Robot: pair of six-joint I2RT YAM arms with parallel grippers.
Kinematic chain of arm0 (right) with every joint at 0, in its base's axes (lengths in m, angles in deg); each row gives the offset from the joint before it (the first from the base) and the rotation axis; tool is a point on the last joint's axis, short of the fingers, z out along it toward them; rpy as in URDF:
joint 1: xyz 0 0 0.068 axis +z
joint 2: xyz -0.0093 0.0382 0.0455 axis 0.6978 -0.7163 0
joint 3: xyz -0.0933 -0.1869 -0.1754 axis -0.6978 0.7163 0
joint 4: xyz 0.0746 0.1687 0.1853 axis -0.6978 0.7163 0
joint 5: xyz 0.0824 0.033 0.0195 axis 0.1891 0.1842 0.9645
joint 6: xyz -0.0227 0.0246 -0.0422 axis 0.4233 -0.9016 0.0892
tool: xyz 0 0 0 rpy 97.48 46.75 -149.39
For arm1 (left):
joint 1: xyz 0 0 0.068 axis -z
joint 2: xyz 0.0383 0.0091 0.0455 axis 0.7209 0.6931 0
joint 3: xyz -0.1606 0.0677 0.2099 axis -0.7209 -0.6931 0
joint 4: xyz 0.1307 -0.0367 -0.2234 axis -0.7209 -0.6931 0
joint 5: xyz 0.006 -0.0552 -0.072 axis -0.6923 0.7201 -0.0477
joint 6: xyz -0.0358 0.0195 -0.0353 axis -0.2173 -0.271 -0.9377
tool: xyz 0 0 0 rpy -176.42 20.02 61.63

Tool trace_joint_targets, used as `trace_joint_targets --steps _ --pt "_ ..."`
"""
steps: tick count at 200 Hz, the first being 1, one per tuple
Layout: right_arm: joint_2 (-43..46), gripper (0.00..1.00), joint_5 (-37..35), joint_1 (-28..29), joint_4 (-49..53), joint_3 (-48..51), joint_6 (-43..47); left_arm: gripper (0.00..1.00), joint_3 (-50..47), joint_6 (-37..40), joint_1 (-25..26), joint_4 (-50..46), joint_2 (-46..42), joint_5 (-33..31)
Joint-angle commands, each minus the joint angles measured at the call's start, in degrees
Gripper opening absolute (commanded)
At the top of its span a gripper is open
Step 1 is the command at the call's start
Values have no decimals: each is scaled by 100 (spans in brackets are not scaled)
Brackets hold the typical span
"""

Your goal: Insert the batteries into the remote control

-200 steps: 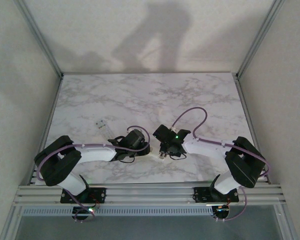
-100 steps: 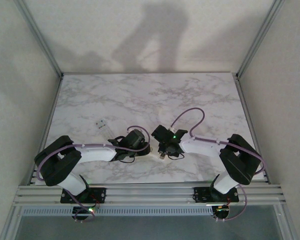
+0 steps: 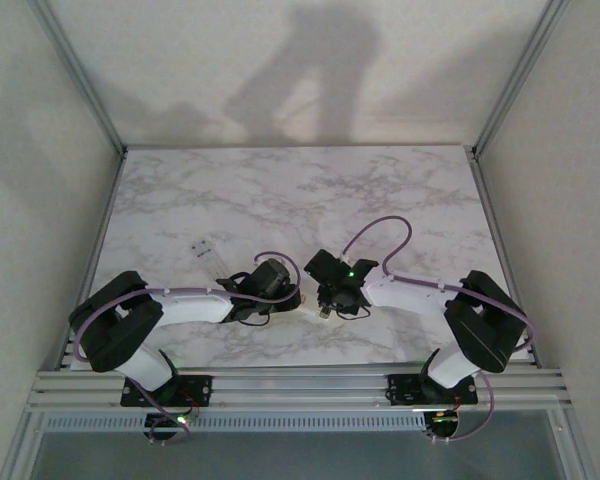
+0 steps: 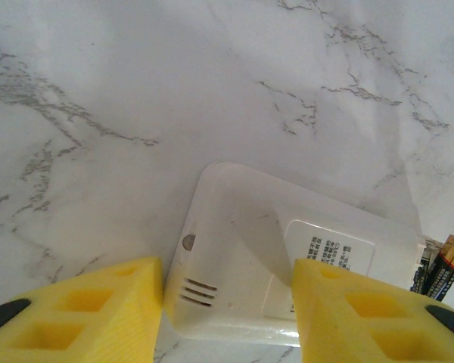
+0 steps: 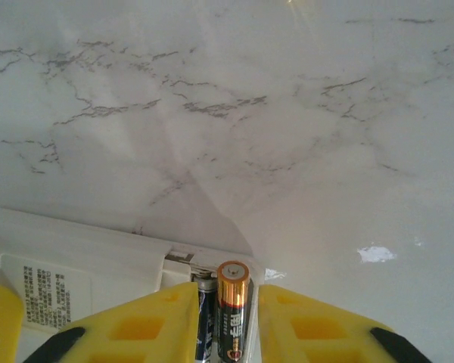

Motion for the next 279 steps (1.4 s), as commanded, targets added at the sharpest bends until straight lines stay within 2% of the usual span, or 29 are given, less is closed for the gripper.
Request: trace_joint_targets --steps 1,25,51,75,93,118,176,279 --pt "258 29 -161 -16 401 -91 36 48 -62 -95 177 393 197 393" --pt "424 29 -233 -132 434 -107 397 48 -76 -91 178 390 182 383" --pt "415 17 -140 -411 323 -148 1159 48 -56 -87 174 383 188 391" --pt "181 17 181 -590 202 -284 1924 48 -54 -76 178 383 180 387" --pt "-14 18 270 -634 251 -411 2160 48 -50 -76 173 375 188 391" --pt "-133 17 324 -645 174 -428 2156 48 -67 -76 177 383 182 387" --pt "-338 7 499 -641 -28 -253 2045 48 -63 -68 172 355 165 369" --pt "-205 6 773 -622 -70 114 1773 48 8 -59 171 339 223 376"
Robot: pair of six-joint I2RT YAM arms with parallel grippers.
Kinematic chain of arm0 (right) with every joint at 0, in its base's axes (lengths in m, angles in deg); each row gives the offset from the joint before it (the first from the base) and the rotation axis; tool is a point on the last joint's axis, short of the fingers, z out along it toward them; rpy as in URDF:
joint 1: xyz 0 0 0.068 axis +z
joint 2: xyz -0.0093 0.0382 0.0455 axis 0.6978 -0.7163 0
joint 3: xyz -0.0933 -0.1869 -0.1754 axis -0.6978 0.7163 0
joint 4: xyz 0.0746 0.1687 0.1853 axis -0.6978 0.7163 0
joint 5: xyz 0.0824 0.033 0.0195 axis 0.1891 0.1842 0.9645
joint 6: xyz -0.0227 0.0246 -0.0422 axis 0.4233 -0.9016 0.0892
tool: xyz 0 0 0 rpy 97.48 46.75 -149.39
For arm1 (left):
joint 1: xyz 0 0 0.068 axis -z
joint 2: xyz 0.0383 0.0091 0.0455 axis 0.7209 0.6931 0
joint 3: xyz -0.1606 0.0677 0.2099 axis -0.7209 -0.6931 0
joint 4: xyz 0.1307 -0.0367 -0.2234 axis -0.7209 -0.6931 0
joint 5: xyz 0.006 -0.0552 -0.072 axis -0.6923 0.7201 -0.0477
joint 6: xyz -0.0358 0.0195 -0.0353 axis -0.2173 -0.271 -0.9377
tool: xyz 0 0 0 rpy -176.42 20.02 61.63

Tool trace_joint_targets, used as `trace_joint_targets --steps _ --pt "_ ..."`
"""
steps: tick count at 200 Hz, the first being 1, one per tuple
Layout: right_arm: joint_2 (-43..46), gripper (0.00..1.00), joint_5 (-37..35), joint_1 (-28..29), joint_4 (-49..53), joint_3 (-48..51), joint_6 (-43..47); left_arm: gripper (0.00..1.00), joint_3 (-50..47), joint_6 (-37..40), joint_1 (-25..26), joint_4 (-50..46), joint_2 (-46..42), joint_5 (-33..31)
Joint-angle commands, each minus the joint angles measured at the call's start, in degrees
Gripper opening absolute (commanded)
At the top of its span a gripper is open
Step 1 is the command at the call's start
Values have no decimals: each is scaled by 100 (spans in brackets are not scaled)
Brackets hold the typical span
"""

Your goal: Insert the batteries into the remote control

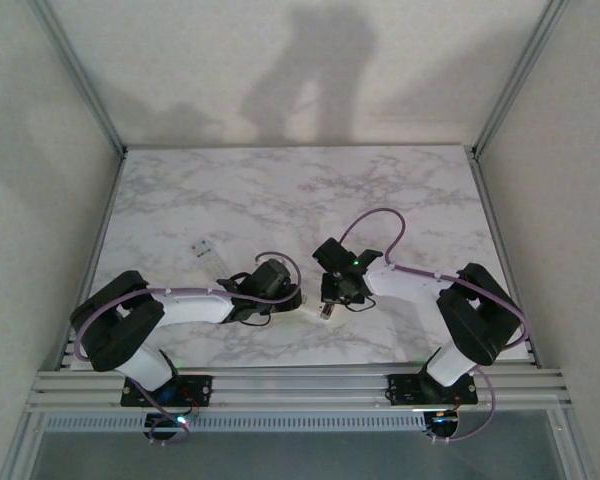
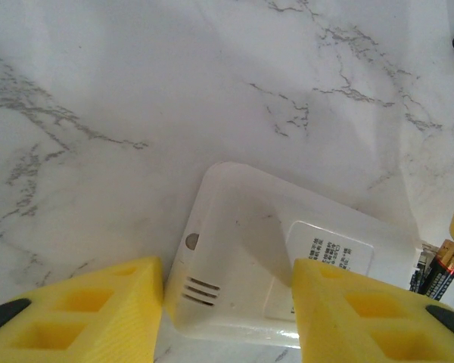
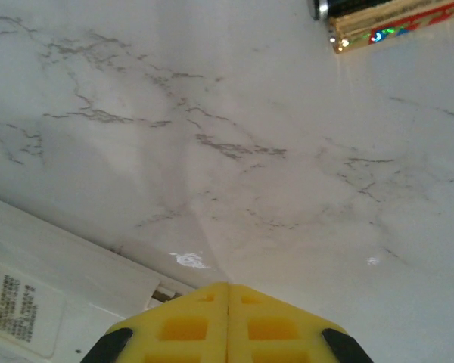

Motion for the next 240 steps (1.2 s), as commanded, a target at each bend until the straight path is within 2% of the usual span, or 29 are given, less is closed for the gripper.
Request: trace_joint_targets --steps 1,59,137,176,240 --pt "99 6 157 -5 78 181 -144 48 19 -61 151 234 193 377" --pt "241 6 335 33 28 268 -519 48 115 -47 159 208 248 386" --pt "836 9 -308 14 572 305 -1014 48 20 -73 168 234 196 383" --pt "812 10 -23 9 258 391 -820 48 18 -78 168 258 207 384" --pt "297 10 472 48 -119 280 -650 48 10 -97 185 293 238 384"
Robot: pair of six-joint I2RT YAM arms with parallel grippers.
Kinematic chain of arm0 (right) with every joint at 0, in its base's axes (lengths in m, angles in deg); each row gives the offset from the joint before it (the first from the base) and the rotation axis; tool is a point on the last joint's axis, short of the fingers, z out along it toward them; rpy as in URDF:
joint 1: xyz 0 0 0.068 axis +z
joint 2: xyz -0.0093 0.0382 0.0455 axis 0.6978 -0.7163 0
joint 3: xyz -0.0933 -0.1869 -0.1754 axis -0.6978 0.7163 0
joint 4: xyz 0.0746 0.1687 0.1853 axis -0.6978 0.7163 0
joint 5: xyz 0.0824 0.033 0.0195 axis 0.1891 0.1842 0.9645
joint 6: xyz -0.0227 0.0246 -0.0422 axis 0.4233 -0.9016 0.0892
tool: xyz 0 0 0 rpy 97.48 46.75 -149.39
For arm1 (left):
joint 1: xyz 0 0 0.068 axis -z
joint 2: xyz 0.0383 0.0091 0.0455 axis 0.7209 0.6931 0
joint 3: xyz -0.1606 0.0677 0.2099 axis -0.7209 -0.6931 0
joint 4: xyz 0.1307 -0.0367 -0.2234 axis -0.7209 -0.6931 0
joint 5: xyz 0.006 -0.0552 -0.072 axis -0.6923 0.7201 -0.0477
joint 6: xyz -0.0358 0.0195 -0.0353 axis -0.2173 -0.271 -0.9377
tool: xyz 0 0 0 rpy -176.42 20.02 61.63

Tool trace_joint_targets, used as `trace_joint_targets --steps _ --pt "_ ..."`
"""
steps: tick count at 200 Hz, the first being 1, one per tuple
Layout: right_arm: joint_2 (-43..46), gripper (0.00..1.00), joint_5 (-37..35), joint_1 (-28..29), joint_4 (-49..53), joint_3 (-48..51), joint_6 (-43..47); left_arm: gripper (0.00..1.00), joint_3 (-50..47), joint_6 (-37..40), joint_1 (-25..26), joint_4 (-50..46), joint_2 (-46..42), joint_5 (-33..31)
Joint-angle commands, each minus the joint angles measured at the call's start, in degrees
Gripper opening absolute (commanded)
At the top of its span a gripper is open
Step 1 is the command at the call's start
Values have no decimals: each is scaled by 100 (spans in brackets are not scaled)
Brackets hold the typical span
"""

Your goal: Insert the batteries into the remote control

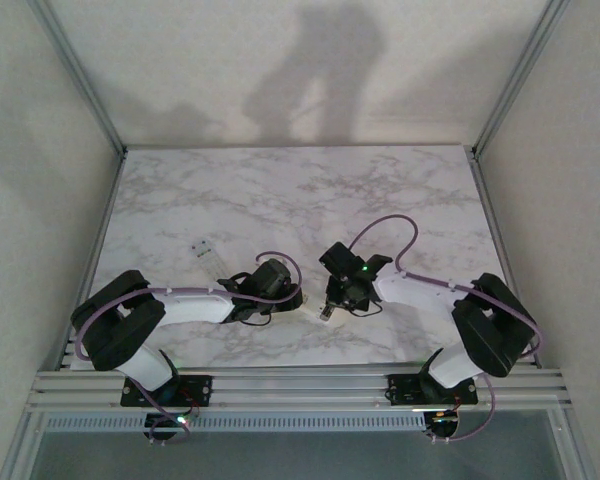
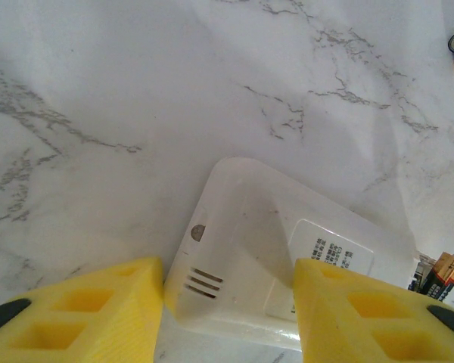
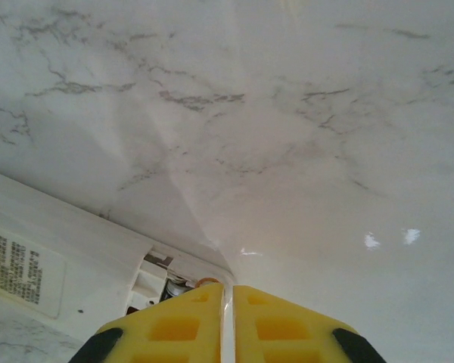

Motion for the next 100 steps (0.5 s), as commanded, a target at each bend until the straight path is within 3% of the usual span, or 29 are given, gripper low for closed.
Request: trace_joint_targets --steps 1,53,100 --pt "-166 10 245 46 -176 -42 54 48 -1 -98 174 249 205 377" --pt "-104 8 202 107 11 76 -147 48 16 -91 179 202 193 366" --pt "470 9 95 128 298 195 -372 48 16 -104 195 188 152 338"
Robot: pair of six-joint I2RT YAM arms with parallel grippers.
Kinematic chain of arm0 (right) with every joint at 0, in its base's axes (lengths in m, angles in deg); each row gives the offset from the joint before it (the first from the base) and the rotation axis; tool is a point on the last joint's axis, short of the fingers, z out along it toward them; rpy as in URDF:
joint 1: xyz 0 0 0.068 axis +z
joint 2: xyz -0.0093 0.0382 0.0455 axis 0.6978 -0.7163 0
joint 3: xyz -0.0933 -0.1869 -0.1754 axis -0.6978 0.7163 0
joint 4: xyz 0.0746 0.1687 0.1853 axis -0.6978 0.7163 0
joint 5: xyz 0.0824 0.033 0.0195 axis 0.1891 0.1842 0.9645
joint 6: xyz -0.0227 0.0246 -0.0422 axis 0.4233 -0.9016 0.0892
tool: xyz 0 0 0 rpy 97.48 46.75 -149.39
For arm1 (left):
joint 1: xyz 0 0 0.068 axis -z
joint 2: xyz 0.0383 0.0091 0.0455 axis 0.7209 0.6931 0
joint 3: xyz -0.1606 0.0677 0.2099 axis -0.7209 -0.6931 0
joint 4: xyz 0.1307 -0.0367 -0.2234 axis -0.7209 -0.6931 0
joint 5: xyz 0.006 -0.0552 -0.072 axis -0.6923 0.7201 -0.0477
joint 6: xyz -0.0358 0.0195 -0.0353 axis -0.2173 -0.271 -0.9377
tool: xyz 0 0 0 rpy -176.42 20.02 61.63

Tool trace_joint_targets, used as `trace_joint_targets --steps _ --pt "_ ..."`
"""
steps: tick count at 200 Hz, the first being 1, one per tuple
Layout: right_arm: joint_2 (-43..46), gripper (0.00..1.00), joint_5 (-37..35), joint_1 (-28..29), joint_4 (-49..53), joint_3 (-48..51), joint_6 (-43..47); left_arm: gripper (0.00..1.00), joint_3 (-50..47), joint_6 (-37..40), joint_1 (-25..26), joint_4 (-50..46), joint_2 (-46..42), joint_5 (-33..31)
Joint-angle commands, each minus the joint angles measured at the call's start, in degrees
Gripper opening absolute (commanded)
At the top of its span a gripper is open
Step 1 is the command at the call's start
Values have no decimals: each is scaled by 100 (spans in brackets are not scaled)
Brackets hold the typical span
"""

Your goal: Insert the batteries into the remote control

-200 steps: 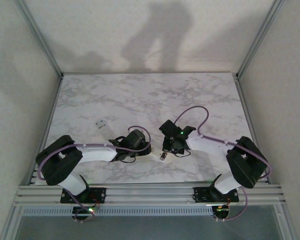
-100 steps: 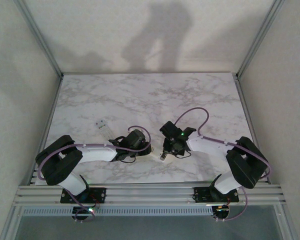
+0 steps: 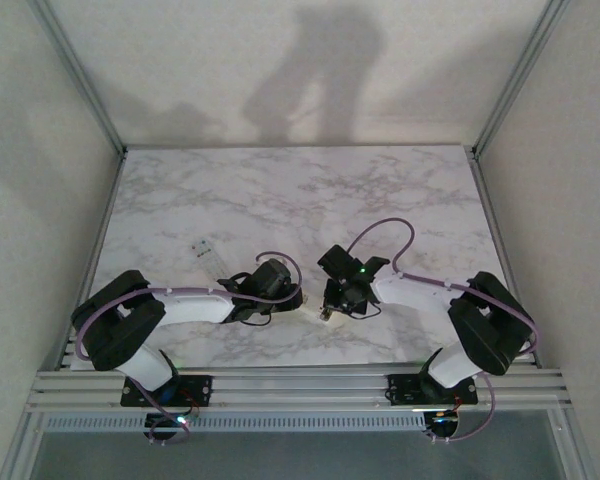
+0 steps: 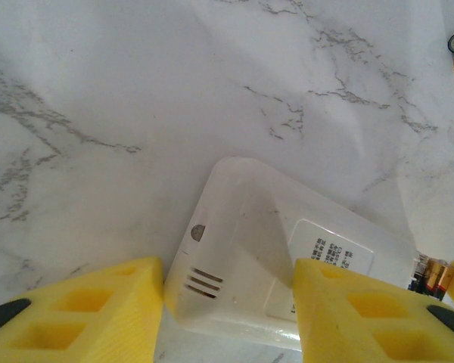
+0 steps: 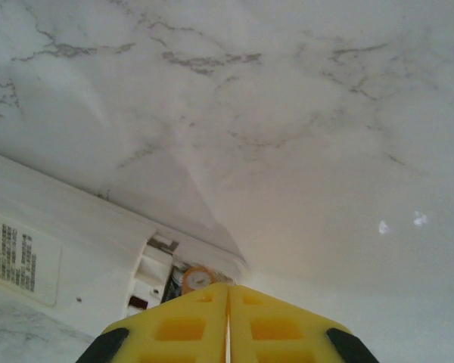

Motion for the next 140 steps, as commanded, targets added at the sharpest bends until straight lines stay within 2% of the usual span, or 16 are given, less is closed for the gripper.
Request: trace_joint_targets --steps 1,28,62,140 --pt "438 9 -116 53 328 94 -237 48 12 -101 193 184 145 342" --pt "700 13 -39 51 192 256 -602 48 -1 -116 194 184 102 301" --pt "610 15 318 49 -444 484 -1076 48 -1 -118 194 201 87 298" --pt "190 15 -20 44 -432 211 -926 48 -19 -86 202 198 88 322"
